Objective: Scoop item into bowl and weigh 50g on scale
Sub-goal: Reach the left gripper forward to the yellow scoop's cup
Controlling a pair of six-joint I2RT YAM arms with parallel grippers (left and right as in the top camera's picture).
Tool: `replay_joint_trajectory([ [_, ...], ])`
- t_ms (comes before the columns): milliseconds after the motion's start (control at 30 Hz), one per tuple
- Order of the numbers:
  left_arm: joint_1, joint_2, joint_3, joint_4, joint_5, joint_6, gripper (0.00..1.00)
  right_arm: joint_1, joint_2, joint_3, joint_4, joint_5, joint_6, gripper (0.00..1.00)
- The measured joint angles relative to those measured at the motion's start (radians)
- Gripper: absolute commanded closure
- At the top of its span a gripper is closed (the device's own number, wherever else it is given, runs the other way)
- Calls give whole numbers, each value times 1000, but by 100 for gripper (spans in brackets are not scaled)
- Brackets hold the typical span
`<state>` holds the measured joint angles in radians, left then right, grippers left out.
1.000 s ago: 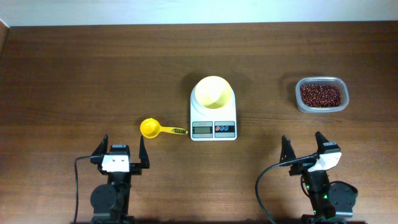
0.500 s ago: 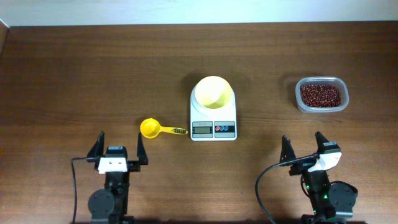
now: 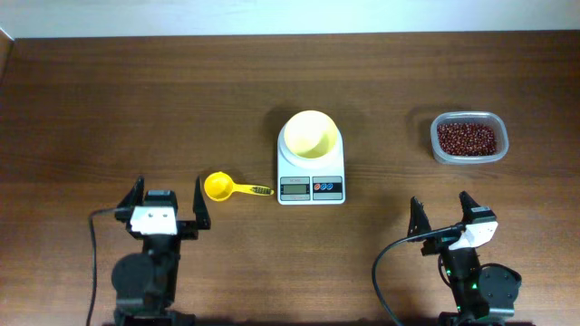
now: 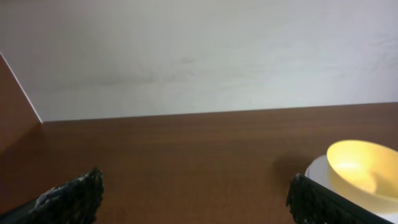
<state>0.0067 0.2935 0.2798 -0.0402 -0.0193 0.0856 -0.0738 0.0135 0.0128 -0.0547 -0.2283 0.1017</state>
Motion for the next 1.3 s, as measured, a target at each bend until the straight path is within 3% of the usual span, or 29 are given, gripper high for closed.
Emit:
replay_joint_trajectory([
  [200, 0, 319, 188, -1, 2, 0, 2, 0, -1, 0, 0, 0, 0, 1],
  [333, 0, 427, 234, -2, 26, 0, 2, 0, -1, 0, 0, 0, 0, 1],
  [600, 0, 470, 252, -53, 72, -23, 2, 0, -1, 0, 0, 0, 0, 1],
  [733, 0, 472, 294, -184, 84, -66, 2, 0, -1, 0, 0, 0, 0, 1],
  [900, 0, 577, 472, -400, 102, -83, 2, 0, -1, 0, 0, 0, -1, 1],
  [1300, 0, 769, 523, -376, 416, -84, 1, 0, -1, 0, 0, 0, 0, 1],
])
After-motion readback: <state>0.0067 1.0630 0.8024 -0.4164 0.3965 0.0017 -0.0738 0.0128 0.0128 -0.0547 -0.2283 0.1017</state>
